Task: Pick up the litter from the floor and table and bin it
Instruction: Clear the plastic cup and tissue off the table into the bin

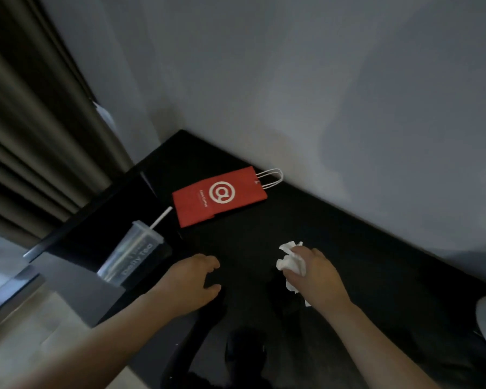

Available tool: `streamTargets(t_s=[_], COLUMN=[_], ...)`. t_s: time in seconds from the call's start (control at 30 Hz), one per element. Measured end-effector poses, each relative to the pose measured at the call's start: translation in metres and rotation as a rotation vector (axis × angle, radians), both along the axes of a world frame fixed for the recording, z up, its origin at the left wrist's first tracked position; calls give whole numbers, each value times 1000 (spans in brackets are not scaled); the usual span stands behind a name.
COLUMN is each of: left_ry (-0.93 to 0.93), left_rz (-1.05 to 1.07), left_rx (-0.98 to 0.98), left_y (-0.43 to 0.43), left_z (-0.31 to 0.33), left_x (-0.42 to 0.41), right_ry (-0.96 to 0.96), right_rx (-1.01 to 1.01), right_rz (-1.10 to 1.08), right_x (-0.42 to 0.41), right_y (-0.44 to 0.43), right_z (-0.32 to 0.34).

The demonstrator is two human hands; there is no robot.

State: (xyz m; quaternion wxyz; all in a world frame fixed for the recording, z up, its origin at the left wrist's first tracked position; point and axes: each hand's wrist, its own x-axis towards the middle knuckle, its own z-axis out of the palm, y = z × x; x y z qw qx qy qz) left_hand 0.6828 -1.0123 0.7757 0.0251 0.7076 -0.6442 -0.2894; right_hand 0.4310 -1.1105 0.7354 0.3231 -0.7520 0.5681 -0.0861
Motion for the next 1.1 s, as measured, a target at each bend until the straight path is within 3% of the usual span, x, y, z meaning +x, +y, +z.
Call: streamTargets(t_s=[0.47,1.1], left_ry=[-132,-82], left_rz=[331,406], left_rx=[-109,39], left_y=[32,6], left_z=[-13,-75], left_x=[159,188], right_ry=[6,80], right_rx=[-4,22], right_rz=[126,95], right_x=[137,161], right_y=[15,12], right_z=[3,-13])
